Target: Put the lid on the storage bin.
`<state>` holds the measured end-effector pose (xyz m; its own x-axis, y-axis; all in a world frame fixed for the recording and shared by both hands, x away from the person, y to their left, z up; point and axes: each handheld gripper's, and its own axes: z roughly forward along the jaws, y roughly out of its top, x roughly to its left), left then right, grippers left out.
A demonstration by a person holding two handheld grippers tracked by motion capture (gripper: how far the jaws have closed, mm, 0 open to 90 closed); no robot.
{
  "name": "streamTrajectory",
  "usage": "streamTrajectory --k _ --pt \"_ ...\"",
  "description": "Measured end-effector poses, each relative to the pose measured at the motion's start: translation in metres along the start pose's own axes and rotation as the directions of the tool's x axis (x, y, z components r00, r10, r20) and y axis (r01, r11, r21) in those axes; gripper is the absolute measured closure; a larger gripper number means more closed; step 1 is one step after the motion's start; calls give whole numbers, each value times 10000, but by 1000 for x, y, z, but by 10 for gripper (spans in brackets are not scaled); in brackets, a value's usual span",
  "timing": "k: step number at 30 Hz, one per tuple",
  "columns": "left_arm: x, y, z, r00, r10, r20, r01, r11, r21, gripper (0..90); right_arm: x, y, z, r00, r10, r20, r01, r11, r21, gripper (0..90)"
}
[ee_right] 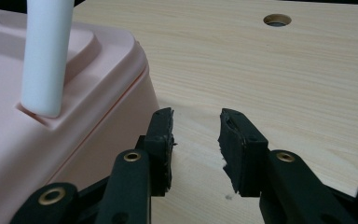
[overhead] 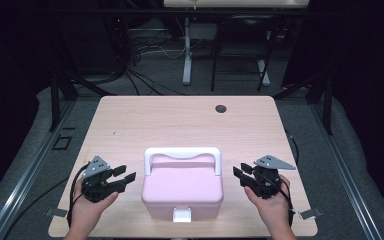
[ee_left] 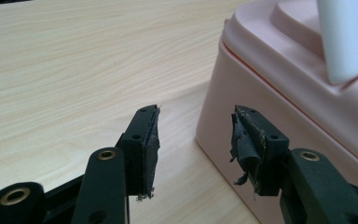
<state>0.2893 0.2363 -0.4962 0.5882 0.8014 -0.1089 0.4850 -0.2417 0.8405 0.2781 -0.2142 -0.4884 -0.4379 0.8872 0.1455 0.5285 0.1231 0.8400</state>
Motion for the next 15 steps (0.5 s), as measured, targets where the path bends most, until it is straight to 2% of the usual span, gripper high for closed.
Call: streamTrajectory --k 11,15 --pt "6 7 16 9998 -81 -160 80 10000 -30 504 -3 -9 1 9999 -1 114 0 10000 83 630" --pt "9 8 23 9996 -222 -151 221 9997 -39 499 -2 -11 2 9999 -42 129 41 10000 87 622"
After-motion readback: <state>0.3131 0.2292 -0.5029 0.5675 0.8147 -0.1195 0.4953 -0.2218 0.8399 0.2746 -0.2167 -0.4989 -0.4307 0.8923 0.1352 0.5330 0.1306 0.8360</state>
